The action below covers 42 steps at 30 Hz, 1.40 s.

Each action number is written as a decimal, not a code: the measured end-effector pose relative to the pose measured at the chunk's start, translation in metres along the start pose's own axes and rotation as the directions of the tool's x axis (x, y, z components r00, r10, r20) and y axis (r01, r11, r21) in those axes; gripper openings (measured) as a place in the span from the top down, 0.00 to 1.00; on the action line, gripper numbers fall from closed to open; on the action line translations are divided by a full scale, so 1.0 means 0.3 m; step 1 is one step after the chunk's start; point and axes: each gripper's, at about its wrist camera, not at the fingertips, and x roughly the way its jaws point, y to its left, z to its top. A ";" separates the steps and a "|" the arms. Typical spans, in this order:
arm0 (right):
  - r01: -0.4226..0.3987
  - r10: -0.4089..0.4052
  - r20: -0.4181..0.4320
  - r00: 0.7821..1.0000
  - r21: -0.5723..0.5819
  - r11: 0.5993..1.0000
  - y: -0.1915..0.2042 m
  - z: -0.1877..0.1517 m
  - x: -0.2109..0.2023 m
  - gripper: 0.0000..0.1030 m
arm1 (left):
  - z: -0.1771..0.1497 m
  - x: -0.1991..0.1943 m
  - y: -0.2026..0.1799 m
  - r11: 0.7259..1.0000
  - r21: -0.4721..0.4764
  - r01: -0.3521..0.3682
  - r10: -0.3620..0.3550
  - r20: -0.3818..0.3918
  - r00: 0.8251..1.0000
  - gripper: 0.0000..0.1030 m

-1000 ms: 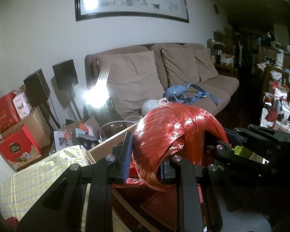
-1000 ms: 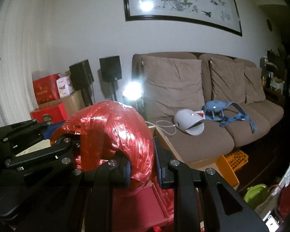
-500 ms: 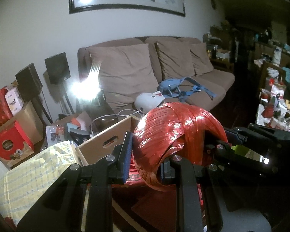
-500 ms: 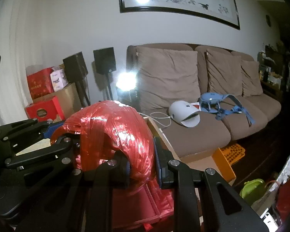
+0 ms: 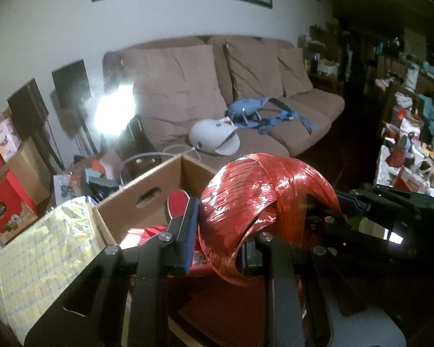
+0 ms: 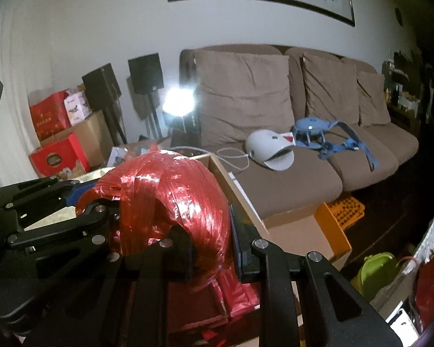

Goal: Organize objects
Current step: 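Lower the red ribbon ball into the cardboard box with both tools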

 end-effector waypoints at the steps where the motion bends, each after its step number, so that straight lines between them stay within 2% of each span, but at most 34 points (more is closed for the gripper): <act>1: -0.001 0.001 -0.009 1.000 0.002 1.000 -0.004 -0.004 0.009 0.81 | -0.001 0.009 -0.003 1.000 -0.002 0.003 -0.003 -0.010 1.000 0.79; 10: -0.001 -0.001 -0.054 0.999 -0.023 1.000 0.005 -0.024 0.052 0.80 | -0.036 0.046 0.022 0.999 -0.027 0.026 -0.027 -0.036 0.999 0.79; 17: -0.012 0.011 -0.056 0.998 -0.008 1.000 0.007 -0.031 0.065 0.80 | -0.039 0.048 0.025 1.000 -0.001 0.014 -0.014 -0.020 1.000 0.79; 21: -0.036 0.037 -0.008 0.999 0.041 0.998 0.027 -0.049 0.075 0.80 | -0.074 0.033 0.055 1.000 0.006 -0.006 0.005 0.052 0.999 0.79; 24: -0.017 0.017 0.029 0.999 0.024 1.000 0.058 -0.066 0.087 0.80 | -0.089 0.045 0.085 1.000 -0.005 0.005 -0.005 0.061 0.998 0.79; 29: -0.056 0.055 0.061 0.997 0.025 0.998 0.074 -0.026 0.137 0.80 | -0.058 0.058 0.128 0.999 -0.006 -0.042 0.042 0.090 0.995 0.79; 35: -0.059 0.059 0.051 0.997 0.003 0.998 0.095 0.039 0.210 0.80 | -0.015 0.107 0.190 0.998 -0.033 -0.047 0.050 0.091 0.995 0.79; 42: -0.066 0.066 0.007 0.998 -0.001 0.998 0.093 0.050 0.278 0.80 | -0.006 0.174 0.230 0.998 -0.052 -0.046 0.048 0.039 0.998 0.79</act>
